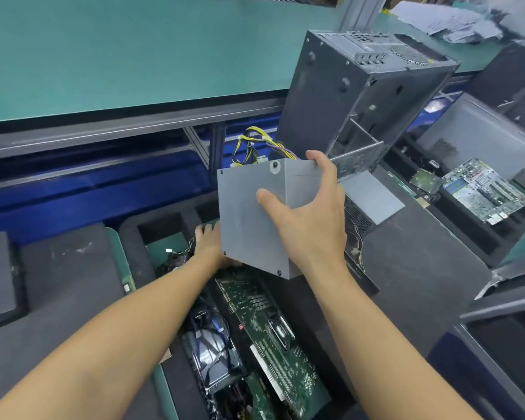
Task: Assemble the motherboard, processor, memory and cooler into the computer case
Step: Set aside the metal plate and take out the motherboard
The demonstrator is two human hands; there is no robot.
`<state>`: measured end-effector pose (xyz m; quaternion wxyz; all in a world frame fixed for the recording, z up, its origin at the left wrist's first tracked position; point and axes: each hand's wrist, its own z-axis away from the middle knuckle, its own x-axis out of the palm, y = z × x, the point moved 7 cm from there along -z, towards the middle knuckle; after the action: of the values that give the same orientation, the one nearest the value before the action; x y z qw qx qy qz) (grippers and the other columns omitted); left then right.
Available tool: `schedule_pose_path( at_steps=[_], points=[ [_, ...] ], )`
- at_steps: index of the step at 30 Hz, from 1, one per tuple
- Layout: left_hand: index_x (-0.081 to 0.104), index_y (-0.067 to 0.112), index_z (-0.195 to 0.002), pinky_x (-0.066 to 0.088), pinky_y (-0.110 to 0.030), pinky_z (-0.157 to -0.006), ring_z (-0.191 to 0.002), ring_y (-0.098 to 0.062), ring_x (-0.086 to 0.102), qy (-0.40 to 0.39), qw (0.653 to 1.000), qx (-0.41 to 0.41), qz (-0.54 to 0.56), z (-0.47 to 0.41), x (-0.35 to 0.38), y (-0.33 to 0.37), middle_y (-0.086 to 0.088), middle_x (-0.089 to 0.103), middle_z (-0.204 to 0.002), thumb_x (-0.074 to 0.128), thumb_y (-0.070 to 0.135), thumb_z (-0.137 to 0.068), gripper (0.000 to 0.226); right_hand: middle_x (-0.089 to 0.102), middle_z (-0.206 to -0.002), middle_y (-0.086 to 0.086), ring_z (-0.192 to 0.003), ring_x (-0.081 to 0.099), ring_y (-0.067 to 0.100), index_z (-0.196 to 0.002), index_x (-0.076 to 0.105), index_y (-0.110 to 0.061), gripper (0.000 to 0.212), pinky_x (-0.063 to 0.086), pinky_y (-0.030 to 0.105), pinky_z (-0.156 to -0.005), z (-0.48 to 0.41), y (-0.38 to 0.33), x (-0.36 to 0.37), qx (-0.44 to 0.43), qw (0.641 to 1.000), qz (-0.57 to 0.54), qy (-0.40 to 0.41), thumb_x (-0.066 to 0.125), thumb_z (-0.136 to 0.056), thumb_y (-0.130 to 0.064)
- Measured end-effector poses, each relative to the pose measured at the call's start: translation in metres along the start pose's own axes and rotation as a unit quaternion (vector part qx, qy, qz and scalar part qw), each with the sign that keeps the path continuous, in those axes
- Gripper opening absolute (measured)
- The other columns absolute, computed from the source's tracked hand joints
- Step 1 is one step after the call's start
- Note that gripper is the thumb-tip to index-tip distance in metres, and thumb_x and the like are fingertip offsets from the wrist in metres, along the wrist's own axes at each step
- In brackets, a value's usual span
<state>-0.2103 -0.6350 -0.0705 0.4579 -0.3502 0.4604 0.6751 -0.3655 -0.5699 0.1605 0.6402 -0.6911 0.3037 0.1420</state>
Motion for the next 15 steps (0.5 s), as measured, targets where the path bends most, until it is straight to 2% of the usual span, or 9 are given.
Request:
schedule_pose_path(
  at_steps=[1, 3, 5, 7, 9, 11, 15],
  points=[
    [0.030, 0.016, -0.144, 0.018, -0.042, -0.114, -0.133, -0.031, 0.029, 0.007, 1.000, -0.001, 0.026, 0.002, -0.007, -0.002, -0.011, 0.034, -0.143, 0.066, 0.033, -0.083, 0.072, 0.041, -0.111, -0.022, -0.102, 0.054, 0.009, -0.129, 0.028, -0.063, 0.077, 0.049, 0.045, -0.088, 0.000, -0.001, 0.000, 0.000, 1.000, -0.004, 0.001, 0.070, -0.064, -0.063],
    [0.038, 0.014, -0.138, 0.028, -0.042, -0.107, -0.123, -0.032, 0.036, 0.037, 0.998, 0.009, 0.056, 0.008, -0.031, -0.004, -0.011, 0.039, -0.133, 0.061, 0.024, -0.086, 0.058, 0.043, -0.113, -0.017, -0.102, 0.054, 0.009, -0.130, 0.029, -0.062, 0.078, 0.049, 0.048, -0.092, 0.002, -0.005, -0.001, 0.003, 1.000, -0.011, 0.001, 0.072, -0.065, -0.061],
    [0.043, 0.013, -0.132, 0.037, -0.046, -0.101, -0.116, -0.034, 0.042, 0.058, 0.994, 0.025, 0.088, 0.017, -0.056, -0.007, -0.011, 0.041, -0.127, 0.063, 0.022, -0.084, 0.053, 0.044, -0.114, -0.015, -0.100, 0.055, 0.008, -0.130, 0.029, -0.062, 0.078, 0.050, 0.048, -0.092, 0.006, -0.011, -0.003, 0.002, 1.000, -0.012, 0.004, 0.073, -0.066, -0.061],
    [0.046, 0.016, -0.127, 0.042, -0.052, -0.096, -0.112, -0.036, 0.046, 0.074, 0.989, 0.042, 0.121, 0.035, -0.078, -0.012, -0.009, 0.041, -0.121, 0.066, 0.030, -0.080, 0.053, 0.044, -0.113, -0.015, -0.096, 0.054, 0.003, -0.130, 0.029, -0.063, 0.078, 0.051, 0.047, -0.089, 0.011, -0.019, -0.006, -0.006, 1.000, -0.016, 0.007, 0.073, -0.066, -0.061],
    [0.047, 0.022, -0.126, 0.044, -0.051, -0.094, -0.110, -0.033, 0.046, 0.084, 0.987, 0.036, 0.132, 0.055, -0.094, -0.026, -0.005, 0.040, -0.116, 0.070, 0.042, -0.073, 0.062, 0.043, -0.111, -0.017, -0.095, 0.052, -0.003, -0.129, 0.029, -0.063, 0.077, 0.051, 0.046, -0.087, 0.015, -0.029, -0.010, -0.015, 0.999, -0.028, 0.009, 0.073, -0.066, -0.061],
    [0.046, 0.022, -0.132, 0.044, -0.050, -0.096, -0.113, -0.030, 0.043, 0.092, 0.984, 0.016, 0.152, 0.080, -0.106, -0.045, -0.006, 0.041, -0.119, 0.076, 0.048, -0.065, 0.078, 0.042, -0.110, -0.018, -0.093, 0.050, -0.006, -0.129, 0.029, -0.063, 0.076, 0.051, 0.045, -0.085, 0.020, -0.041, -0.013, -0.024, 0.999, -0.041, 0.012, 0.073, -0.067, -0.061],
    [0.041, 0.019, -0.138, 0.044, -0.048, -0.097, -0.116, -0.030, 0.039, 0.087, 0.983, -0.024, 0.161, 0.130, -0.109, -0.084, -0.006, 0.040, -0.122, 0.075, 0.044, -0.063, 0.086, 0.039, -0.109, -0.016, -0.090, 0.050, -0.002, -0.130, 0.027, -0.063, 0.076, 0.046, 0.042, -0.081, 0.026, -0.067, -0.014, -0.044, 0.998, -0.039, 0.007, 0.070, -0.067, -0.062]
  ],
)
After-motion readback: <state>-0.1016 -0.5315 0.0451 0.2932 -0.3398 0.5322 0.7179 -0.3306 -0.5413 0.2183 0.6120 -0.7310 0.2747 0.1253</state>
